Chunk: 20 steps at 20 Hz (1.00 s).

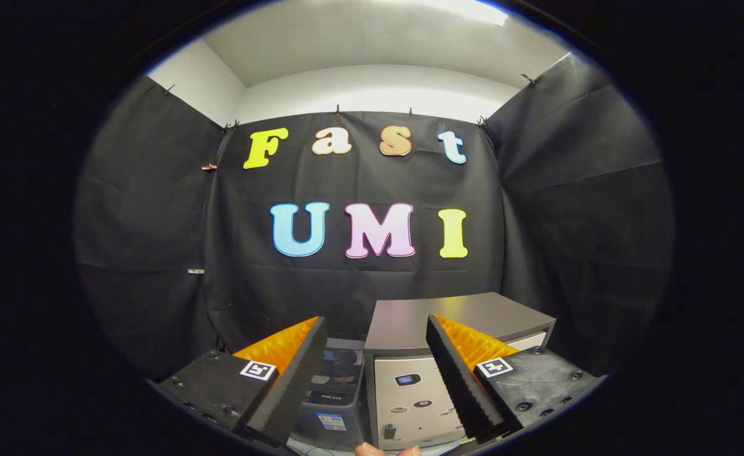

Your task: Put the clothes into the washing machine and then close the washing machine lid.

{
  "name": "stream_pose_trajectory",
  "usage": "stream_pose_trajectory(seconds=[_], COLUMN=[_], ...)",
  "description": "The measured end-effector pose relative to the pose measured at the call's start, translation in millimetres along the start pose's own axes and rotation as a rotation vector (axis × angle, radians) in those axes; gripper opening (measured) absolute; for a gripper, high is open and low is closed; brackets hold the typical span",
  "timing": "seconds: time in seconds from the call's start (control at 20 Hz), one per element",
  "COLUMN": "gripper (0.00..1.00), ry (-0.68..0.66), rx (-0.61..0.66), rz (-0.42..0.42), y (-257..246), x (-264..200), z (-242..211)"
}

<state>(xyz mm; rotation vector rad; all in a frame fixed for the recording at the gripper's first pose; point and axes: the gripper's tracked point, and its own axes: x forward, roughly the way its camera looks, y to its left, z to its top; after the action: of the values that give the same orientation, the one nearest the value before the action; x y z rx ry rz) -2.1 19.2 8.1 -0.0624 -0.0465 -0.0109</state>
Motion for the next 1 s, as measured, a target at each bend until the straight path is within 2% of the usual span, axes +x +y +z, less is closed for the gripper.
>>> stream_pose_trajectory(seconds=[1.0], gripper=[0.99], ry=[-0.004], rx=[0.016], rz=[-0.009], y=[-5.3], x=[-1.6], z=[1.2])
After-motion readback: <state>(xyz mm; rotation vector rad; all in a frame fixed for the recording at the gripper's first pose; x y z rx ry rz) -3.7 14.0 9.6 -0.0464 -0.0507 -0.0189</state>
